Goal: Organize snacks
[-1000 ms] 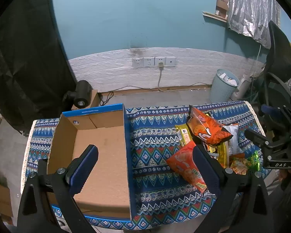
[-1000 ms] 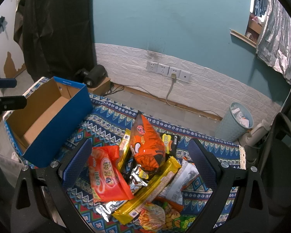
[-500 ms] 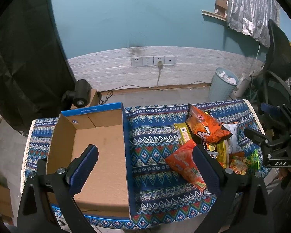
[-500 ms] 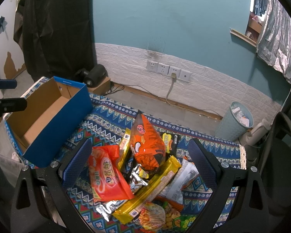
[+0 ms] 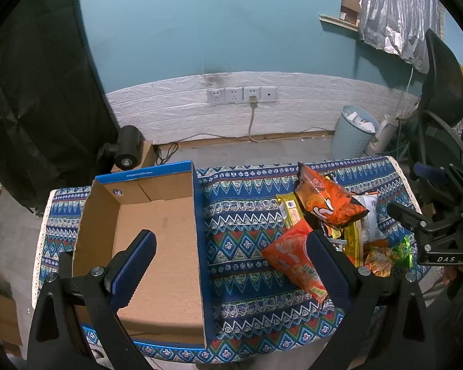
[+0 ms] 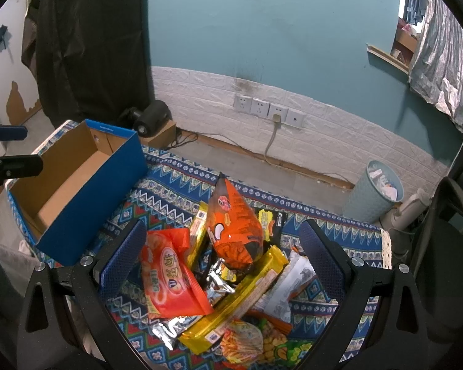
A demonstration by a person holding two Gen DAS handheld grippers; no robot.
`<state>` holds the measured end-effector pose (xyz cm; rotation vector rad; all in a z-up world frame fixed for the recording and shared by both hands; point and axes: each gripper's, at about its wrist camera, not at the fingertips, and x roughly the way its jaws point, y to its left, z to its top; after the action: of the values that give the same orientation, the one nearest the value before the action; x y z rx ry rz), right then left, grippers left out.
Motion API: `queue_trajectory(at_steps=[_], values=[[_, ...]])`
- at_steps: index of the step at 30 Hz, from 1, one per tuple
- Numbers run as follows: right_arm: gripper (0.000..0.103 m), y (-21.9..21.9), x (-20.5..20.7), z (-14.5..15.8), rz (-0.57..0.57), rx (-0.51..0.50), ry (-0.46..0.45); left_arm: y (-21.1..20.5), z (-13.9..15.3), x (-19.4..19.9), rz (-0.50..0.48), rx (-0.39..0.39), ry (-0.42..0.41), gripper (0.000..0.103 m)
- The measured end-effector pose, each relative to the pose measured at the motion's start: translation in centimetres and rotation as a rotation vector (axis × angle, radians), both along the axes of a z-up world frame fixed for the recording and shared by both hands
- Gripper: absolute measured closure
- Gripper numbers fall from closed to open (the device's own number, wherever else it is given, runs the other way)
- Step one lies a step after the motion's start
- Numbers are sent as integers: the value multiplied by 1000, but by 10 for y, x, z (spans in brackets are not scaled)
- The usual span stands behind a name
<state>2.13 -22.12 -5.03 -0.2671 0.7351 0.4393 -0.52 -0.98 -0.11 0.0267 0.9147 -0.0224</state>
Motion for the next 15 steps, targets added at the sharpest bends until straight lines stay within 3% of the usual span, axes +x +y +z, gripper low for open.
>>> queue_trajectory(at_steps=[15], values=[[5,-4,2,-4,-2,-12,23,0,-8,6,5,-29,34,4]])
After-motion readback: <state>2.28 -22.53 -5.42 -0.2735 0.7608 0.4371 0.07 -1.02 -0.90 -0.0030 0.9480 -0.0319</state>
